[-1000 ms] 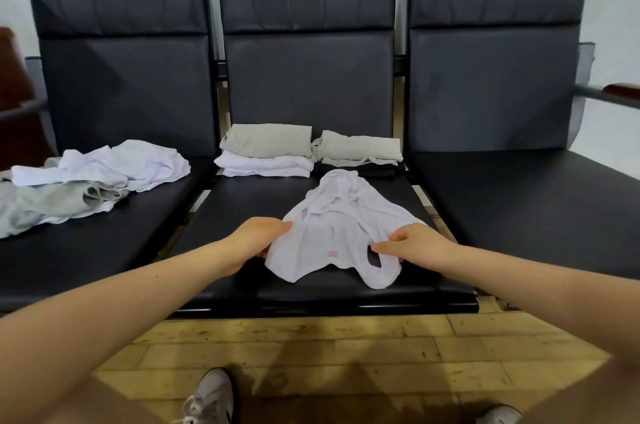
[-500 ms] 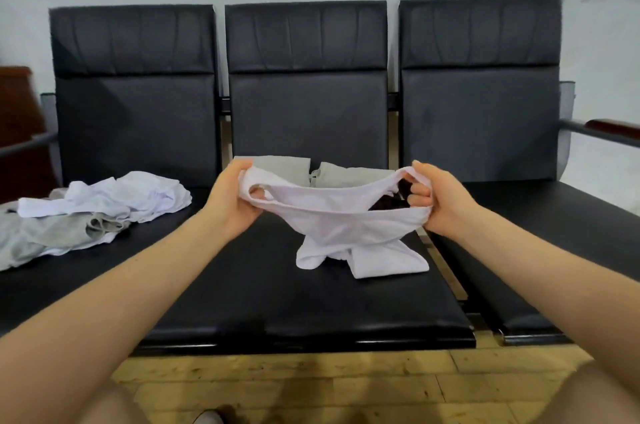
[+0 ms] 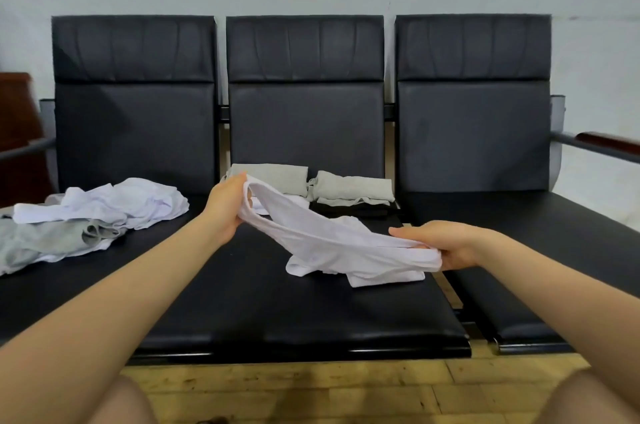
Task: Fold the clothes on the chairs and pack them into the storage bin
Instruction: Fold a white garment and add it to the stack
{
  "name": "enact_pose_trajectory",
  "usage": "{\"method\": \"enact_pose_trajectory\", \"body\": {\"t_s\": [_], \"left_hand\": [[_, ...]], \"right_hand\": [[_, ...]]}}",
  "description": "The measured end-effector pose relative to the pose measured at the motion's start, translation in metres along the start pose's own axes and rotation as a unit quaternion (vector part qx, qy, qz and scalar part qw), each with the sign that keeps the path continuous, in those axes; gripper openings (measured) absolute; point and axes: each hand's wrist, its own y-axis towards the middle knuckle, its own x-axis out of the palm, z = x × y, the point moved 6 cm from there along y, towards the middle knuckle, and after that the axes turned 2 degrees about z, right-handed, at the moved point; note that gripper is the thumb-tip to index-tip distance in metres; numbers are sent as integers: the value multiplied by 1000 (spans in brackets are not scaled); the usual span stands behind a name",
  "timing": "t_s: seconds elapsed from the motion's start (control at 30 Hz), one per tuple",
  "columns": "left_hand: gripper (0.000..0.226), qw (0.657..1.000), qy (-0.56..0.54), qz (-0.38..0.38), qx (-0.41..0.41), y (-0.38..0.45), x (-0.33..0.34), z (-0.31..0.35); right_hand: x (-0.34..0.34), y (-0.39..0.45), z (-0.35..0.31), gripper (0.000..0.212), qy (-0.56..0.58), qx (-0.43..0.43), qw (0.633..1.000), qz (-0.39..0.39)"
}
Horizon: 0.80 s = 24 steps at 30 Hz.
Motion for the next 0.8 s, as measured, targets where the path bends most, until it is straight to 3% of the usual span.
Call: {"method": "enact_pose_trajectory", "body": {"t_s": [0.13, 0.27, 0.37, 0.47, 0.67, 0.73, 0.8], "left_hand": [[21, 999, -35, 3, -17, 7, 1, 4], [13, 979, -173, -100, -34, 3, 20, 25], [12, 981, -134, -134, 48, -5, 38, 72], [25, 981, -110, -101, 127, -15, 51, 130], [15, 955, -118, -13, 271, -61, 56, 251], [29, 945, -84, 20, 314, -75, 54, 283], [23, 927, -47, 42, 370, -93, 56, 315]], "right_hand": [[12, -16, -27, 18, 143, -97, 981, -85], [19, -36, -78, 16, 305, -215, 920, -122], [17, -45, -129, 19, 315, -278, 903, -87], [9, -68, -189, 22, 331, -340, 879, -45], [-8, -154, -286, 26, 151, -477, 862, 78], [-13, -180, -305, 28, 121, -511, 843, 116], [-18, -212, -324, 29, 115, -549, 813, 156]]}}
